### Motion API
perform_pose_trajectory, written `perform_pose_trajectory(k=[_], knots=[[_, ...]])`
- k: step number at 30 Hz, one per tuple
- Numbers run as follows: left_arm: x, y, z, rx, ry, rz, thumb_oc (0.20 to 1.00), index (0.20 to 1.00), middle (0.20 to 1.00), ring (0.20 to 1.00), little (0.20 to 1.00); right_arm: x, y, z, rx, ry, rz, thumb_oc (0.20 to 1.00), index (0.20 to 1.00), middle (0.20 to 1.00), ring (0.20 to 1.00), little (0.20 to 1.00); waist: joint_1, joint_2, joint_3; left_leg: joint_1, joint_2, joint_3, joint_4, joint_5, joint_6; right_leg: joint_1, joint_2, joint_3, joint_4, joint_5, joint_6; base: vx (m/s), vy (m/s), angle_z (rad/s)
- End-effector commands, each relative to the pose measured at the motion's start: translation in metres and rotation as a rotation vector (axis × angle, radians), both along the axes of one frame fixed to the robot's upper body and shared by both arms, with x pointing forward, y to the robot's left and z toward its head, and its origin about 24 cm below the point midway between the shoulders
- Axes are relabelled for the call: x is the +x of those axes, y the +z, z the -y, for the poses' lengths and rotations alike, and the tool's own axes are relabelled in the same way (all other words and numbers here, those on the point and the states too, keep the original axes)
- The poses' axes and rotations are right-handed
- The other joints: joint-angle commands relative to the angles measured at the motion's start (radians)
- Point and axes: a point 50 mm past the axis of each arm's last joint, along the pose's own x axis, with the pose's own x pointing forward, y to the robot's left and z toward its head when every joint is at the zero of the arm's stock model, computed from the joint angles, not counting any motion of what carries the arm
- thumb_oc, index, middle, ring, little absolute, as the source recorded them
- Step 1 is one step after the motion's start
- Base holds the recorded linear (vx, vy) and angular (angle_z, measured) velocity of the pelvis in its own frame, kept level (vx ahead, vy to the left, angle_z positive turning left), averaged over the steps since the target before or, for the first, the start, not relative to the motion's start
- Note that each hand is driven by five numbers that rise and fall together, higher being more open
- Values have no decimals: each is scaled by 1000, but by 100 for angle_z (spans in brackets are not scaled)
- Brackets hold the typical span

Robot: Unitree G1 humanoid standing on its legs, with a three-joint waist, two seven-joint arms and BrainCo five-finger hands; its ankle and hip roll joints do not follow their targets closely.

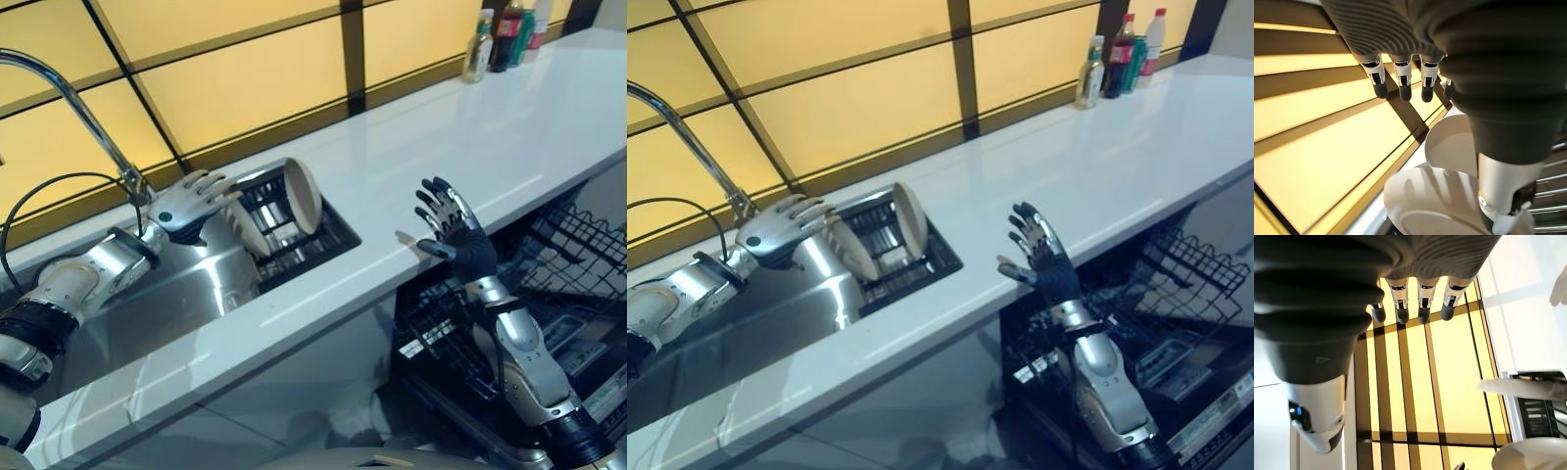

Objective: Pick up plates and place into dishwasher.

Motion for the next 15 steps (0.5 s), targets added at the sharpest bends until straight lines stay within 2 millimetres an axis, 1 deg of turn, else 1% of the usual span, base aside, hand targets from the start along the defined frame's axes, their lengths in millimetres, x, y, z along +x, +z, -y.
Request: perform_pose_trajectory(k=[1,4,8,15], knots=[[14,28,-10,49,58,164,1000,1000,1000,1000,1000,-3,17,0,25,18,97,1000,1000,1000,1000,1000,-1,-32,-12,13,-45,33,68,-161,48,-80,-40,-2,51,-15,122,59,-22,-1],[15,25,-18,69,111,176,1000,1000,1000,1000,1000,-3,18,1,16,15,90,1000,1000,1000,1000,1000,-3,-32,-7,10,-43,34,70,-160,49,-80,-38,-2,53,-20,119,42,-25,-2],[13,9,-25,86,160,135,1000,1000,1000,1000,1000,-2,20,1,15,2,97,1000,1000,1000,1000,1000,-3,-36,4,1,-39,32,73,-155,46,-86,-34,-3,56,-20,117,13,-30,-8],[9,-7,-34,86,197,119,1000,1000,1000,1000,1000,-4,18,5,-3,-14,84,1000,1000,1000,1000,1000,-13,-40,5,4,-34,42,75,-149,43,-84,-34,-8,58,-19,117,67,-26,-10]])
